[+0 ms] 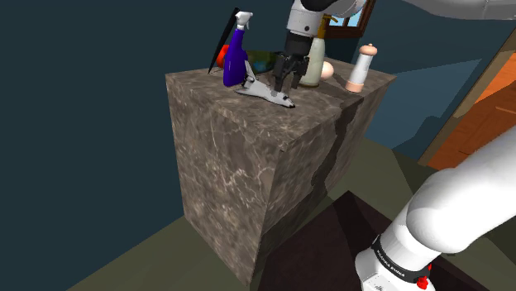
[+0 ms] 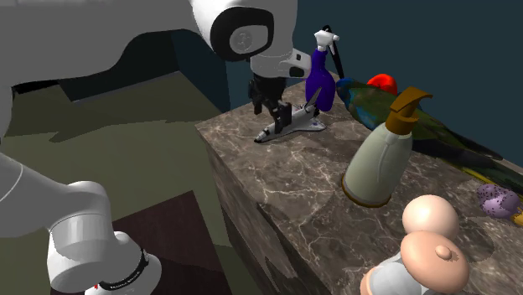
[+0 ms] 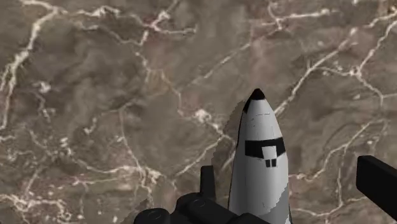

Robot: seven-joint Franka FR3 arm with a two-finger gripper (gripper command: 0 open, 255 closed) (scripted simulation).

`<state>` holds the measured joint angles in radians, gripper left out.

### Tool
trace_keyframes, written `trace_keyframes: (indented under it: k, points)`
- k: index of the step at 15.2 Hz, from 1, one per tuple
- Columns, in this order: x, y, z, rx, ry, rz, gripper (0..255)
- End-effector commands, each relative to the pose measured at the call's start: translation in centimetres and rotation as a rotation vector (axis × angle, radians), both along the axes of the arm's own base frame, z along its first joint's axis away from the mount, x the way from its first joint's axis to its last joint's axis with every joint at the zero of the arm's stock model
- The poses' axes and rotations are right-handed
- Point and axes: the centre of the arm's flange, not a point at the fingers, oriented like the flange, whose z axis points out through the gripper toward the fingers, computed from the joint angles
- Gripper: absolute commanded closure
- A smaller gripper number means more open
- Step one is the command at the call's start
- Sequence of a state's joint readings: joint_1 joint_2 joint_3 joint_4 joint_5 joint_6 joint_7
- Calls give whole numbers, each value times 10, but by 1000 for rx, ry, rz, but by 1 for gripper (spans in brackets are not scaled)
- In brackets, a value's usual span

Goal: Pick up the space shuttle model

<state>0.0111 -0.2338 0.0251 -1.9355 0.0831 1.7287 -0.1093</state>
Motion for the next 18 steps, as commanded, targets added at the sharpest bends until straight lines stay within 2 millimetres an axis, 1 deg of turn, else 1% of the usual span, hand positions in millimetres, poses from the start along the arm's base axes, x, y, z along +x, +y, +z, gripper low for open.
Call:
trace_keyframes:
  k: [1, 6, 13, 14, 16, 17, 18]
  points:
    - [22, 4, 7, -10, -18, 1, 0]
    - [78, 15, 24, -35, -61, 3, 0]
    - [78, 15, -13, -35, -61, 3, 0]
    - [78, 15, -16, -35, -61, 3, 0]
    - [78, 15, -16, -35, -61, 3, 0]
    - [78, 15, -16, -35, -61, 3, 255]
    - [78, 16, -16, -35, -61, 3, 255]
